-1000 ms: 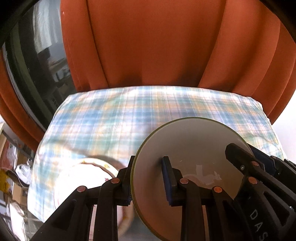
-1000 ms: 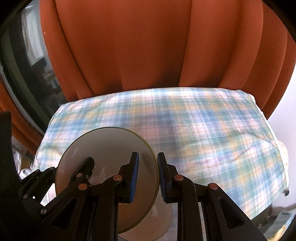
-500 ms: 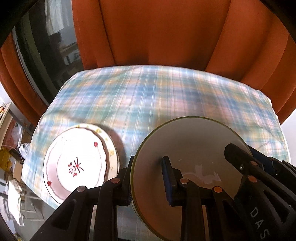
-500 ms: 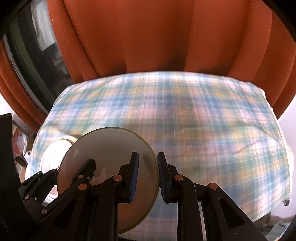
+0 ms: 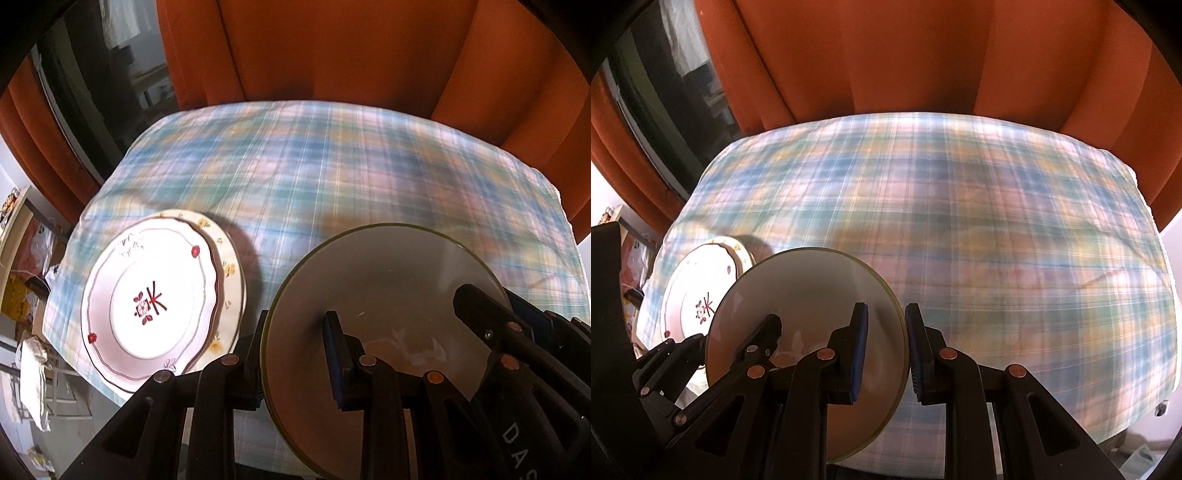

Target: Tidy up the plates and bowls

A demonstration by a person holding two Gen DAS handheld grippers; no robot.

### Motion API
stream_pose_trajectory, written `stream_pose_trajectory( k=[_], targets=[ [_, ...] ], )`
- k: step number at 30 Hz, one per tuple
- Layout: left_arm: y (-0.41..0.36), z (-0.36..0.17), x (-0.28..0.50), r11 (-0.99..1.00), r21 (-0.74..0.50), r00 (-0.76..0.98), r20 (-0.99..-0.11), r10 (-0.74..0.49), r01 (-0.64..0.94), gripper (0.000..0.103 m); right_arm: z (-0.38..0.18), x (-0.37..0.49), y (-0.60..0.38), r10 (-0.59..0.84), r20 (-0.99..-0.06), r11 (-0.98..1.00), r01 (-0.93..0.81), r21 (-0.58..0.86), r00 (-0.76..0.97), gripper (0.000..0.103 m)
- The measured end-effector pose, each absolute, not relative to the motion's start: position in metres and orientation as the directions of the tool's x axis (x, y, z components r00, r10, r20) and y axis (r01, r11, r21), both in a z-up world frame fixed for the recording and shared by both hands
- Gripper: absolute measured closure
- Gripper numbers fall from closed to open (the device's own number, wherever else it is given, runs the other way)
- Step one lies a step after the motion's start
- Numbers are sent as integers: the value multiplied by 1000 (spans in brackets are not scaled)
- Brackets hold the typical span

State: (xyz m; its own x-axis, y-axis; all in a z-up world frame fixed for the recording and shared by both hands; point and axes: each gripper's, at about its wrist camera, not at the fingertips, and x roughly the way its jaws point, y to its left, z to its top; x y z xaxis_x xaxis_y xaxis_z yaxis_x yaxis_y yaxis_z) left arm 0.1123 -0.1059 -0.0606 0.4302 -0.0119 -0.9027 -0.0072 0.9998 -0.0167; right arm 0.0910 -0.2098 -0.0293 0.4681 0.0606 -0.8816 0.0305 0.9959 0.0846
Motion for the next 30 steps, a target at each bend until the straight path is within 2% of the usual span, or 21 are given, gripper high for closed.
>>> stream_pose_trajectory(
  k=[16,21,25,27,29,30],
  targets=[
    [-102,-84,112,1000,-14,393,-920,-4,-23,79,-53,98,-202,53,-898,999,-11,53,437,79],
    [-98,-87,116,999,-50,384,-922,-52,15,78,-54,97,-197,26,-895,1000,-8,25,445,76],
    [-93,-92,121,989,-119,364,-920,-144,93,69,-55,97,-191,-24,-896,999,32,-11,443,76],
    [-91,-93,125,981,-144,348,-920,-181,128,64,-56,99,-188,-54,-898,997,68,-27,437,72],
    [-87,-93,130,970,-169,327,-919,-220,178,54,-56,100,-187,-64,-903,994,112,-17,424,65],
    [-86,-93,132,964,-175,322,-918,-233,199,41,-56,100,-187,-68,-906,991,131,-14,417,63]
  ],
)
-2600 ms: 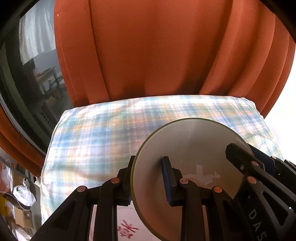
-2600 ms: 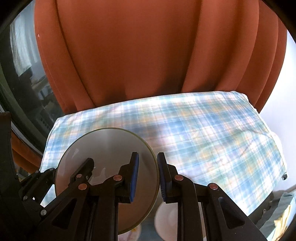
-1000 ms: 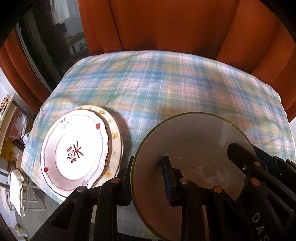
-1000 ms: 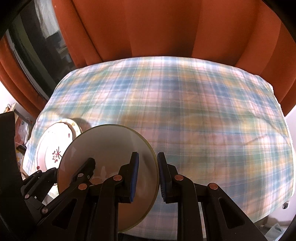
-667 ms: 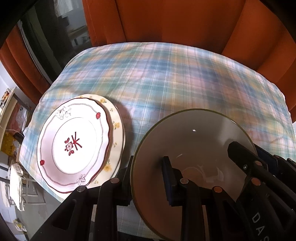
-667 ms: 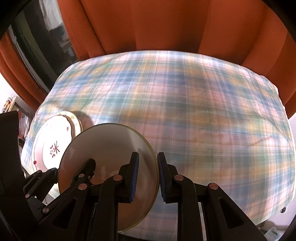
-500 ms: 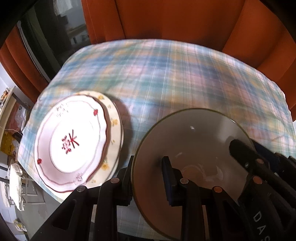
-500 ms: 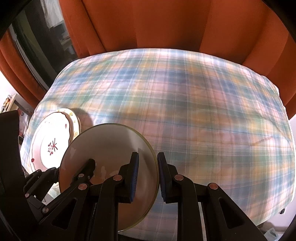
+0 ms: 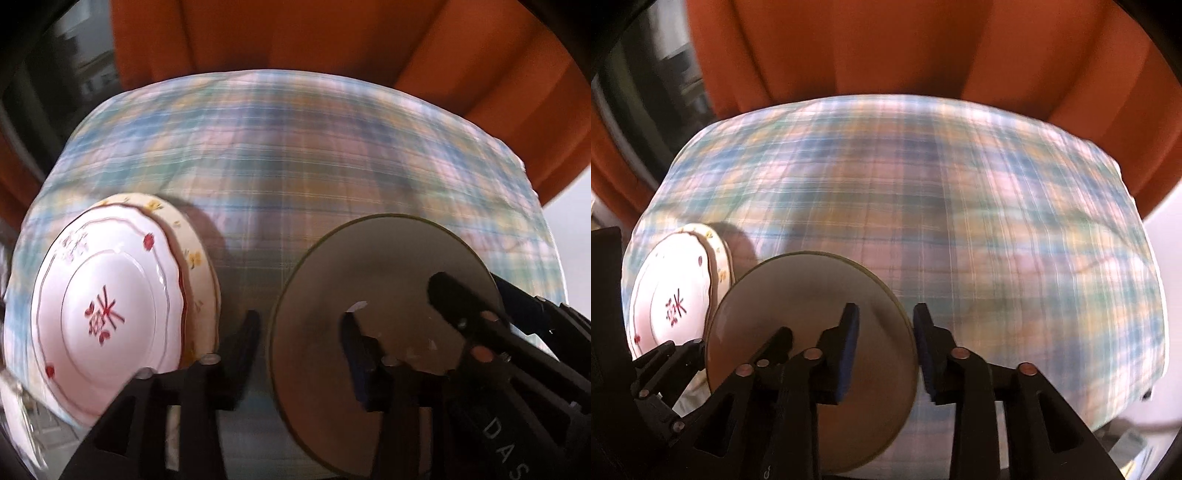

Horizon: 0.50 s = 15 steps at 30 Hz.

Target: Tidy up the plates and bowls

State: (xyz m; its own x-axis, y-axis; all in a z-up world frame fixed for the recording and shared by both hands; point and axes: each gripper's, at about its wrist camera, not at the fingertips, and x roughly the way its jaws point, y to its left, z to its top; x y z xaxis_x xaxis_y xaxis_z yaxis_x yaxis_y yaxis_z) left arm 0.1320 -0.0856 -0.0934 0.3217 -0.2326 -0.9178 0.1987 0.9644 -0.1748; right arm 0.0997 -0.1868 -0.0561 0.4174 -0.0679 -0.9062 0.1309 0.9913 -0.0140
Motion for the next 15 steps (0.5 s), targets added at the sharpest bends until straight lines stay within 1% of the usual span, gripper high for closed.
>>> stream_pose_trajectory(
  k=[1,2,4,9,15],
  targets=[
    [-84,-93,133,960,-179,318,-917,-242,216,34,-56,100,-186,-72,-910,987,158,-8,408,55],
    [-82,-94,135,952,-189,308,-915,-260,240,32,-57,99,-185,-77,-912,984,176,-5,403,43],
    [-80,-97,136,935,-217,279,-914,-295,279,31,-58,98,-182,-107,-917,973,231,-16,384,31],
    [-79,-106,139,901,-261,209,-915,-345,346,31,-64,93,-176,-161,-930,939,341,-42,329,31],
    [-81,-110,142,890,-283,175,-916,-362,359,31,-74,89,-184,-169,-937,914,403,-34,305,31]
  ],
)
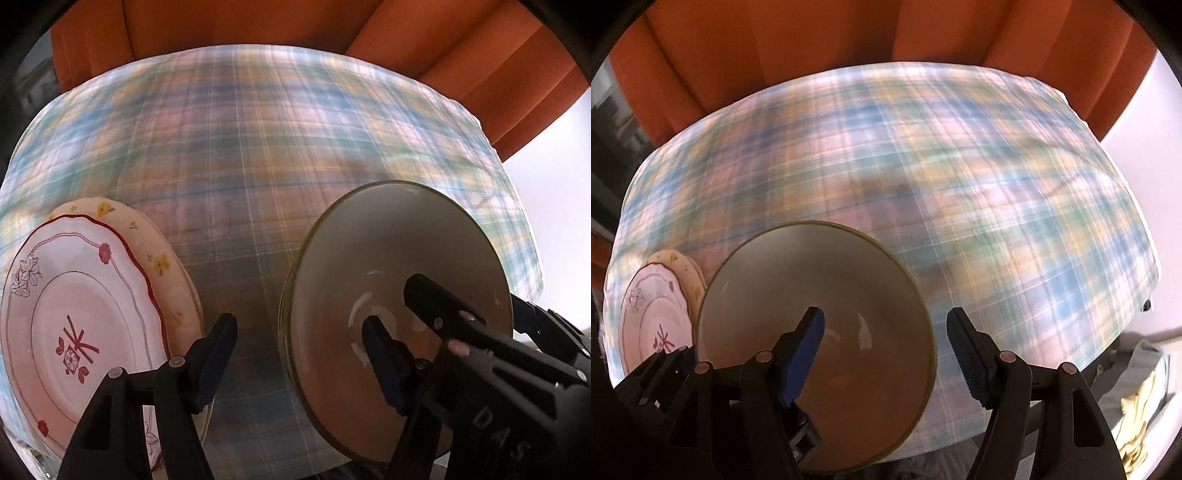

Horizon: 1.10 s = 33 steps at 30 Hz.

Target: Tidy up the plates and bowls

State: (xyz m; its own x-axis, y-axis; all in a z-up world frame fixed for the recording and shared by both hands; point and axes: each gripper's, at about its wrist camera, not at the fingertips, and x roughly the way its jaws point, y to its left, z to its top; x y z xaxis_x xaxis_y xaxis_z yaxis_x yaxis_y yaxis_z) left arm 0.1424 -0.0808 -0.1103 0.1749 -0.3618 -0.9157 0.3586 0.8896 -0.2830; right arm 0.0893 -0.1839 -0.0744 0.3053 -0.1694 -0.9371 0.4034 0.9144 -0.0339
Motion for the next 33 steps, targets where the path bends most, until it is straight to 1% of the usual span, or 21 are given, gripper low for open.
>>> stream_pose_trajectory(
  k=[4,9,12,14,16,17,22,24,29,33],
  targets=[
    [-80,-112,143,906,-264,188,-922,-337,332,31,-82,90,-195,-127,-942,913,408,12,312,31],
    [-81,-115,144,934,-231,199,-936,-290,274,31,-92,96,-208,-21,-943,920,374,112,333,33],
    [-82,-113,141,949,-208,214,-942,-260,237,31,-96,99,-210,39,-938,924,346,165,343,38],
    [-87,-113,139,958,-189,224,-946,-237,213,31,-98,102,-213,71,-935,929,318,189,348,44],
    [-88,-113,136,965,-186,227,-947,-226,183,31,-101,104,-217,121,-929,929,291,230,349,45],
    [-88,-113,135,967,-184,229,-948,-222,177,31,-103,104,-219,145,-925,926,282,252,350,48],
    [-94,-111,132,974,-165,237,-951,-198,153,37,-106,106,-224,237,-904,917,225,329,357,60],
    [-97,-110,131,974,-165,241,-950,-199,156,42,-106,107,-225,257,-897,913,214,348,360,61],
    [-106,-110,133,972,-166,252,-946,-205,169,49,-108,109,-228,285,-888,908,195,371,360,61],
    [-108,-110,132,971,-173,256,-943,-212,166,49,-108,109,-231,301,-884,897,207,390,358,61]
  ],
)
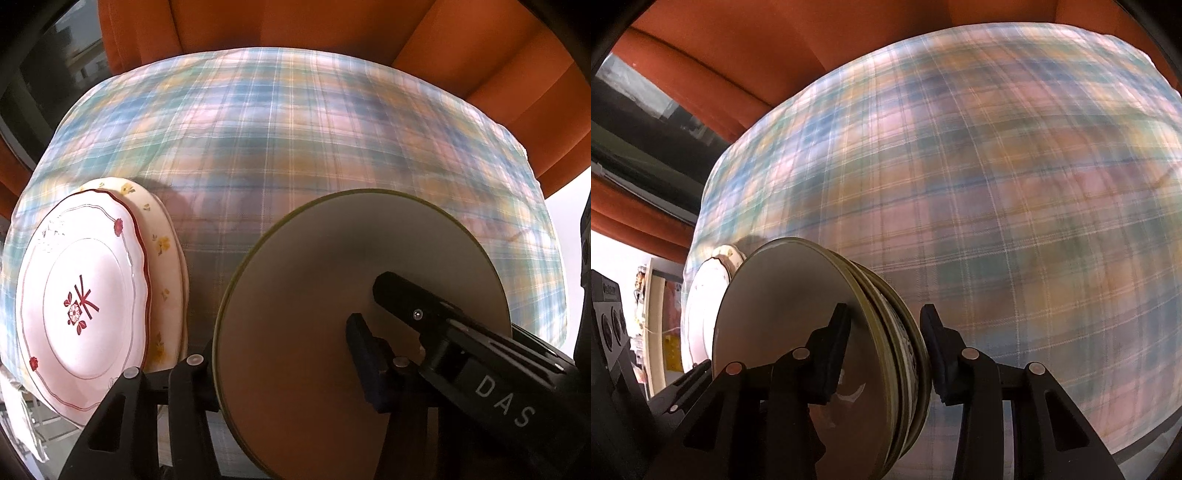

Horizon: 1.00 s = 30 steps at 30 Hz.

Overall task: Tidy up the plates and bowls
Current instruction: 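Lift the nested bowls with both grippers over the red-rimmed plate stack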

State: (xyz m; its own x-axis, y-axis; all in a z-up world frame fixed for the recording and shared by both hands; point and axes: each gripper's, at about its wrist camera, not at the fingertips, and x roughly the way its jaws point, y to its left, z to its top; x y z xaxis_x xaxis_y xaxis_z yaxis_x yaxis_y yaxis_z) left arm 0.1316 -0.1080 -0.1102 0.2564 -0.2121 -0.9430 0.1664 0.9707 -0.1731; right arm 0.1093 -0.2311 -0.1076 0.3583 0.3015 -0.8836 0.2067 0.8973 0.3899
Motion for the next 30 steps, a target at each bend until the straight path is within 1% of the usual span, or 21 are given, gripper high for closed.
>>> stream_pose_trajectory(
  k=[6,10,13,20,26,30],
  targets=[
    [-109,-107,126,971,-183,260,-941,-219,155,50,-103,105,-229,273,-890,912,197,361,366,61],
    [-111,-107,122,963,-232,239,-936,-260,140,50,-100,100,-233,260,-894,914,207,350,366,60],
    [-116,-101,117,963,-233,258,-930,-262,138,50,-95,96,-234,238,-897,924,197,327,372,60],
    [-124,-80,104,965,-231,320,-911,-258,120,50,-78,87,-246,242,-883,924,182,337,403,60],
    [-121,-64,93,973,-219,369,-900,-232,79,50,-60,78,-247,261,-862,928,132,348,435,60],
    [-117,-54,89,971,-229,392,-889,-238,69,50,-49,75,-243,277,-850,929,101,356,448,60]
  ],
)
